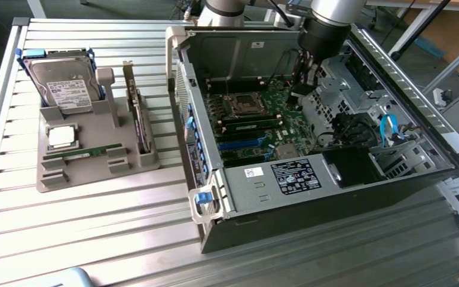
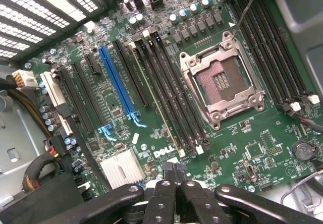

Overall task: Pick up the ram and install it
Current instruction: 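Press down the ram until it locks into place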

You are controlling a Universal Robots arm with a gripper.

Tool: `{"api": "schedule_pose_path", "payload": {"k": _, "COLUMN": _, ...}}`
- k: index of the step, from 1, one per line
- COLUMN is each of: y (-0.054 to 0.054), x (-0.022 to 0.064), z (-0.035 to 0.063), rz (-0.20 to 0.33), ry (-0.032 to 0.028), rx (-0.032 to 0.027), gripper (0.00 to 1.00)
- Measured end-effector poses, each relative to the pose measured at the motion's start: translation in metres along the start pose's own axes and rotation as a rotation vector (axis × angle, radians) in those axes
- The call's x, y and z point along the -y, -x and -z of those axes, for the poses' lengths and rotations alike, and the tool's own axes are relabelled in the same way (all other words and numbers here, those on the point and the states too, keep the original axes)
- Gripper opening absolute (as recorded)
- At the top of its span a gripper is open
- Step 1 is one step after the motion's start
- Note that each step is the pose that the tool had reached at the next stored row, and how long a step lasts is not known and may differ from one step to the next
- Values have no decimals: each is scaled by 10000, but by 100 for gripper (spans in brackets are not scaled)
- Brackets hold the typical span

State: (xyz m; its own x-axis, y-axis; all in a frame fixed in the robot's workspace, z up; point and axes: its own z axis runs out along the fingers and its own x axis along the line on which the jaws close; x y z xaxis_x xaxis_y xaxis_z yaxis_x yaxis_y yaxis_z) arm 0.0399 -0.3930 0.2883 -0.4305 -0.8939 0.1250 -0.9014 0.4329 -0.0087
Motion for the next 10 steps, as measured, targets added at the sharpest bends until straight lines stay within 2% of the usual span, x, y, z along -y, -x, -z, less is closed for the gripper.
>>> {"api": "schedule_pose_path", "payload": {"k": 10, "y": -1, "x": 0, "z": 0, "rz": -366, "ry": 46, "rx": -4, "gripper": 11}}
